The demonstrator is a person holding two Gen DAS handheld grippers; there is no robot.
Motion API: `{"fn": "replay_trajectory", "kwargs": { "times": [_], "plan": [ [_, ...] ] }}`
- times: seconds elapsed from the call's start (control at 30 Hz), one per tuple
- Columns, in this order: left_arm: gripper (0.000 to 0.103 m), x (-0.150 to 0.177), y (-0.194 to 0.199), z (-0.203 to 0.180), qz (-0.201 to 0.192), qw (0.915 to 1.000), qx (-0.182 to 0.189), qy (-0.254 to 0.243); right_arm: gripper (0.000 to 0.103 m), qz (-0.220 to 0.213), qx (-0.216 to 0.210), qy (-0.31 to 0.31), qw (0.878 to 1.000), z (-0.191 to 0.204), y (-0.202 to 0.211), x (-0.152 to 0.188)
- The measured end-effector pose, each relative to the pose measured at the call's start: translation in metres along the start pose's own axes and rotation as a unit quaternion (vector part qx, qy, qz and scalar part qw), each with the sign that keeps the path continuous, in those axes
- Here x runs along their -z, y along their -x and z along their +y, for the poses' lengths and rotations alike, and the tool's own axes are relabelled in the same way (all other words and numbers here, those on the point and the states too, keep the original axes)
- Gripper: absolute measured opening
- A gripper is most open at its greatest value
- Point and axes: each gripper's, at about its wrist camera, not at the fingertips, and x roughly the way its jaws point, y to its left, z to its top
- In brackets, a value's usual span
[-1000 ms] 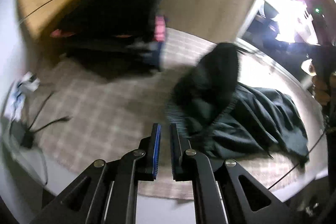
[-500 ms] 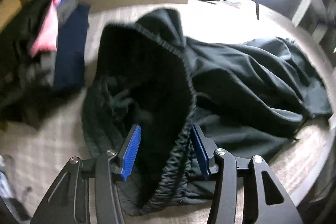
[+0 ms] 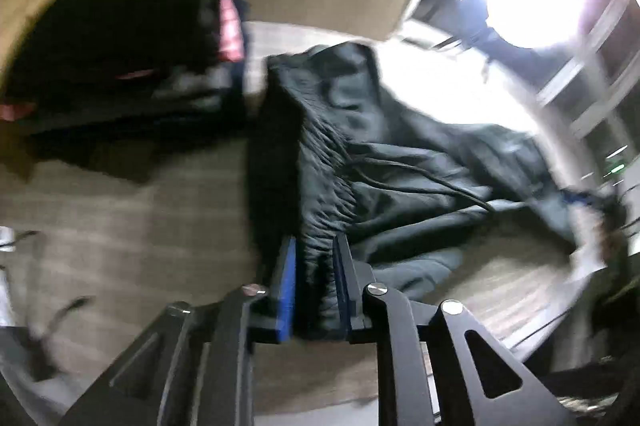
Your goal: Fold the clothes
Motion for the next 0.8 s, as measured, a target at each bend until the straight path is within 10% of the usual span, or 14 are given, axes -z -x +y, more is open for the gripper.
{"fn": "replay_trajectory", "kwargs": {
  "times": [0.37, 0.8],
  "plan": [
    [0.027, -0.044, -0.015, -0.036, -0.019, 0.9987, 0.024, -0.042, 0.051, -0.002, 0.007, -0.107, 0.994, -0.057, 0.022, 0.062],
    [0.027, -0.055, -0.032, -0.041, -0.004, 0.9970, 0.055, -0.055, 0.050, -0.009, -0.119, -0.357, 0.927, -0.103, -0.006, 0.109]
  ]
}}
